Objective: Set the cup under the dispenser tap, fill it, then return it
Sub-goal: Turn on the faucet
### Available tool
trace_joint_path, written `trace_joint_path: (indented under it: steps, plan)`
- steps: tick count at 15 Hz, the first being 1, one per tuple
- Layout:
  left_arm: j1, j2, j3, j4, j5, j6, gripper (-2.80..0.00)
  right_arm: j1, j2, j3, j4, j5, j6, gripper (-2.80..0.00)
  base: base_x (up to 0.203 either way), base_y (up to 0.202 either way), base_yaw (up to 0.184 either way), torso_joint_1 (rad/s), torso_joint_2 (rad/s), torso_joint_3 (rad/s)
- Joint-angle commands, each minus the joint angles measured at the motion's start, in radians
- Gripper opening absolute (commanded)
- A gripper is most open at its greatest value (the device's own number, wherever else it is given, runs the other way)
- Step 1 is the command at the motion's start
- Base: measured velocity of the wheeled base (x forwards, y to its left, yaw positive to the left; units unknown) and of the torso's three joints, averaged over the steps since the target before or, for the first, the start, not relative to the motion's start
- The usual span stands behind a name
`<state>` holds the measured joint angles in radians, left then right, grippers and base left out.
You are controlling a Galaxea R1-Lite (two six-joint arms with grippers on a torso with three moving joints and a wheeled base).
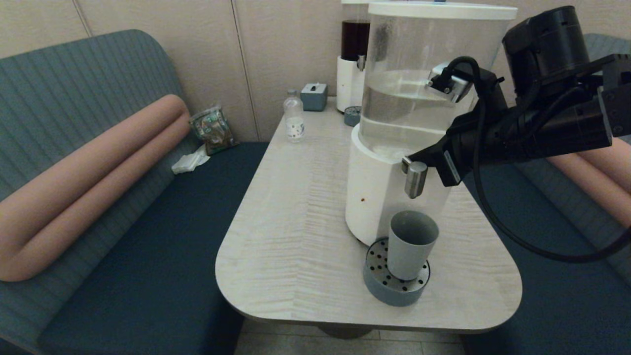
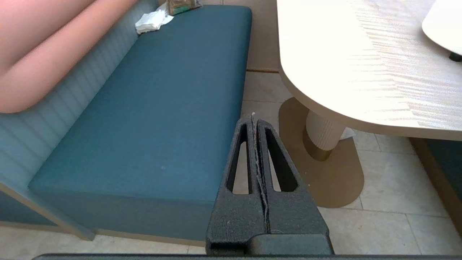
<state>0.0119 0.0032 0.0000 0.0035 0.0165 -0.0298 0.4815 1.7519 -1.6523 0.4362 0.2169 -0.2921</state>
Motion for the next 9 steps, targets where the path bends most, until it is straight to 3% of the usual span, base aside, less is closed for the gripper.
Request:
trace_joint_path:
  steps: [1, 9]
  plan:
    - [0.0, 0.001, 0.0, 0.0, 0.0, -0.001, -2.8, -0.001, 0.0, -0.003, -0.003, 0.009, -0.015, -2.8, 0.0, 0.0, 0.0, 0.0, 0.0, 0.0]
    - [0.0, 0.001, 0.001, 0.0, 0.0, -0.001, -2.8, -0.001, 0.015, -0.008, -0.054, 0.012, -0.069, -2.8, 0.0, 0.0, 0.0, 0.0, 0.0, 0.0]
